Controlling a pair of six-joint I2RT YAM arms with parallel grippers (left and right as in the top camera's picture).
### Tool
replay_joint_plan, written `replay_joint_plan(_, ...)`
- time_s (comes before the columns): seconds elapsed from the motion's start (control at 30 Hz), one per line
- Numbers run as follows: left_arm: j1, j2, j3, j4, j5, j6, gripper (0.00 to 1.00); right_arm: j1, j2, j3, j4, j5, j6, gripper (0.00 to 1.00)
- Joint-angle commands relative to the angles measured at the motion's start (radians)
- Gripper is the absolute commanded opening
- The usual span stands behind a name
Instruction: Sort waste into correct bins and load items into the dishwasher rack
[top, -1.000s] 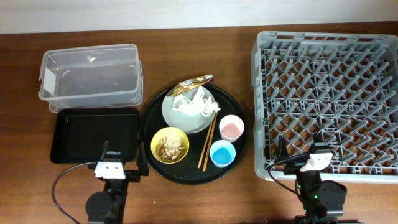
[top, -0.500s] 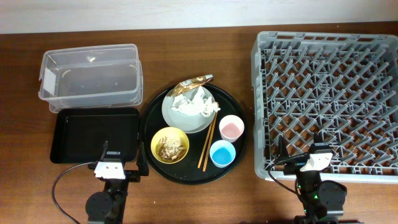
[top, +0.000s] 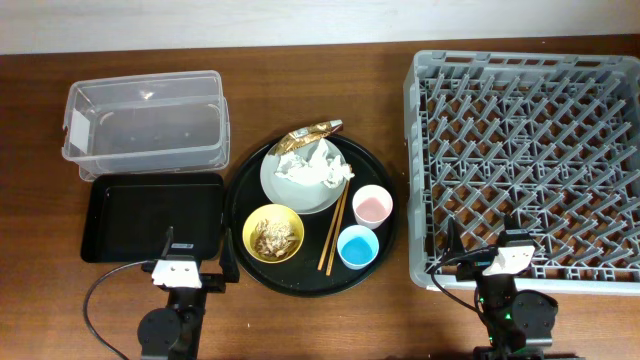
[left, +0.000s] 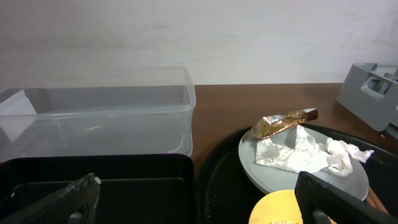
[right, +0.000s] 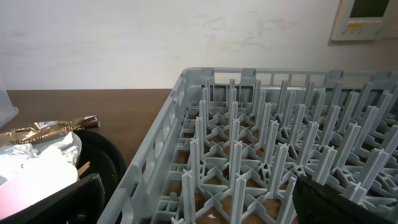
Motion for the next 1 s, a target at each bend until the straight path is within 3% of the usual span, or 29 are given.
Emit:
replay_joint_plan(0.0,0.003,-0.009,-0.002,-0.005,-0.014,-0.006,0.99,-0.005,-0.006,-0.005,-0.005,0.005,0.011,0.98)
replay_joint_plan(0.33,0.003,-0.009,-0.002,-0.005,-0.007,-0.006,0.99,-0.005,-0.006,-0.005,-0.004,-0.004,0.012,0.98)
replay_joint_plan(0.47,0.003,-0.009,-0.002,-0.006,-0.004,-0.007,0.99,-0.005,-0.006,-0.005,-0.004,-0.025,0.110,0.98)
replay_joint_plan(0.63,0.002,0.003,-0.001,-0.007,0.011,-0.007,0.99,-0.005,-0.006,0.010,-0.018,-0.030,0.113,0.98)
replay_joint_plan(0.97,0.002,0.138,0.208,-0.266,0.065,-0.006,0.99,-0.005,0.004,0.258,-0.372,-0.030,0.113,0.98)
